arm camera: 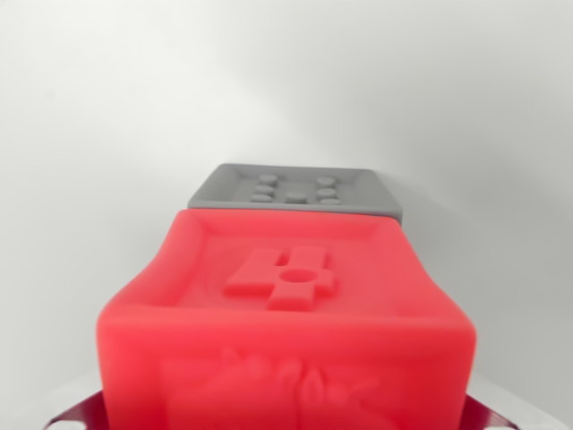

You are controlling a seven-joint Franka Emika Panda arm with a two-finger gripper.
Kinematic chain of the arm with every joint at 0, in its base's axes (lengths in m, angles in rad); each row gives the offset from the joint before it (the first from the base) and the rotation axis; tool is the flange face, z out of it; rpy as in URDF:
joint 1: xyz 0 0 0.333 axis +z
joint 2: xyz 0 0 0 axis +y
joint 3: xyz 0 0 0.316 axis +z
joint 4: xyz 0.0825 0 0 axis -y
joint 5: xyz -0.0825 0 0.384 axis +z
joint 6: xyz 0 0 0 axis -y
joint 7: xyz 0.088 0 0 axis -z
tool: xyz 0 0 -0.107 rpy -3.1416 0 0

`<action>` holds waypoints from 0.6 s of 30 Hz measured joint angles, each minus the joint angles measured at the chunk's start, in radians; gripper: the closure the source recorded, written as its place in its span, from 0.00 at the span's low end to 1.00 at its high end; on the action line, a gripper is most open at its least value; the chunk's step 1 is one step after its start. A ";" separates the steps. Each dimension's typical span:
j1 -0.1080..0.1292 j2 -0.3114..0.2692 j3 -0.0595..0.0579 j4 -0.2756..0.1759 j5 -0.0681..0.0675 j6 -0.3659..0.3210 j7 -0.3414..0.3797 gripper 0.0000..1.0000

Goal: Destack cube

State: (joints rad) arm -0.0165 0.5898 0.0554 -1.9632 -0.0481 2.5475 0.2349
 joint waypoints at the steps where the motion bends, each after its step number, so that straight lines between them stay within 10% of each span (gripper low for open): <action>1: 0.000 0.000 0.000 0.000 0.000 0.000 0.000 1.00; 18: 0.000 -0.021 0.000 -0.002 0.000 -0.016 0.000 1.00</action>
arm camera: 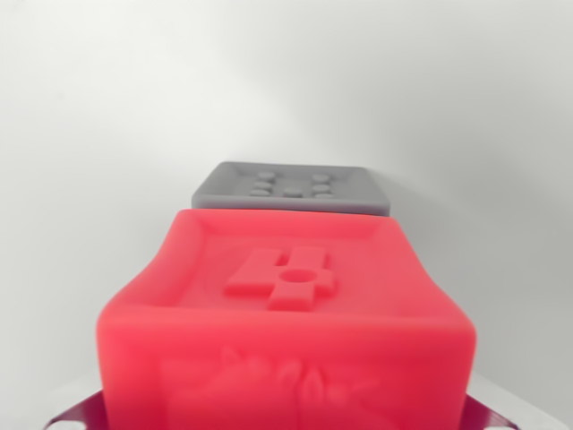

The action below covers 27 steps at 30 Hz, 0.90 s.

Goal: Destack cube

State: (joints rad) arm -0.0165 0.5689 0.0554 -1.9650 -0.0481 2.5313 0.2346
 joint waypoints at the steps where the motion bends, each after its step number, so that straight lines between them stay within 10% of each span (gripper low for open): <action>1: 0.000 -0.002 0.000 0.000 0.000 -0.002 0.000 1.00; 27: -0.001 -0.100 0.003 -0.006 0.004 -0.092 -0.002 1.00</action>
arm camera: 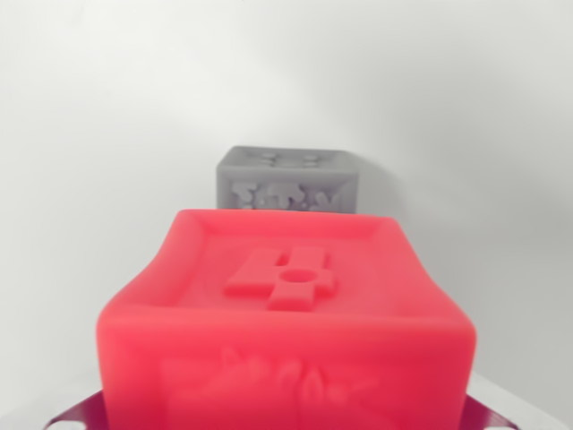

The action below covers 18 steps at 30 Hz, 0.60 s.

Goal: Destack cube

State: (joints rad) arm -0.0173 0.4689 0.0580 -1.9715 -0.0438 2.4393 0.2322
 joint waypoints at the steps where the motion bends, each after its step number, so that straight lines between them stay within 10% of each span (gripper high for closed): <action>1: 0.000 -0.003 0.000 0.000 0.000 -0.003 0.000 1.00; 18: 0.000 -0.089 0.001 0.007 0.009 -0.094 -0.004 1.00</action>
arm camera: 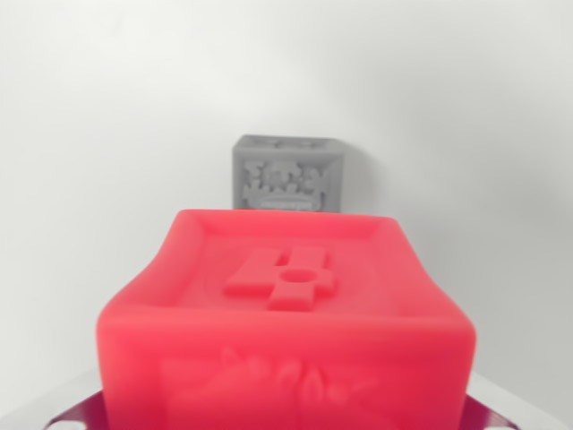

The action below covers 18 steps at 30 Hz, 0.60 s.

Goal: Destack cube

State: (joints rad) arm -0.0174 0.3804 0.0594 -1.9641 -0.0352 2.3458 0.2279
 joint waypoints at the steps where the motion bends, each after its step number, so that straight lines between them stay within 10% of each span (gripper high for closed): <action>1: 0.000 -0.005 0.000 0.001 0.000 -0.007 0.000 1.00; 18: -0.010 -0.063 -0.006 -0.032 0.009 -0.039 0.007 1.00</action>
State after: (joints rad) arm -0.0274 0.3177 0.0529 -1.9963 -0.0267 2.3065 0.2347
